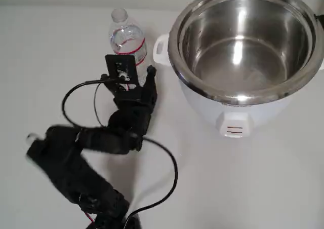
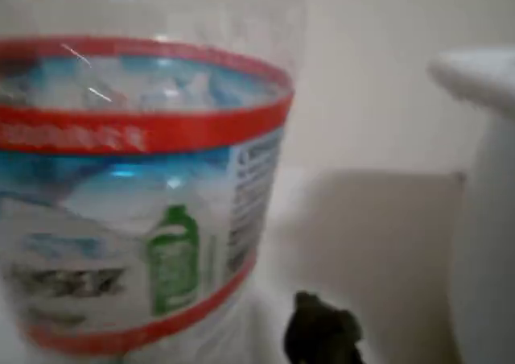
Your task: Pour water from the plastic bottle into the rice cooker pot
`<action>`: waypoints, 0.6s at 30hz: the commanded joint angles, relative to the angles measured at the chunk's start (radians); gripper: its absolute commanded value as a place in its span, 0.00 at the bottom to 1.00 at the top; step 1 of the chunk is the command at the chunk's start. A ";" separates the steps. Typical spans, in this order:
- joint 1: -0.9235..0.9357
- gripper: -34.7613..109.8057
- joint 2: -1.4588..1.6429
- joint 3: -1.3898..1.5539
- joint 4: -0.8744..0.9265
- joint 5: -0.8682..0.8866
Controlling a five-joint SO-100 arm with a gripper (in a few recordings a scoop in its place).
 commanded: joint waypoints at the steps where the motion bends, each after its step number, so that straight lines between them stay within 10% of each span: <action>1: 0.015 0.64 -0.091 -0.167 -0.069 -0.011; 9: 0.026 0.63 -0.239 -0.374 -0.067 -0.011; 18: 0.026 0.39 -0.287 -0.439 -0.071 -0.009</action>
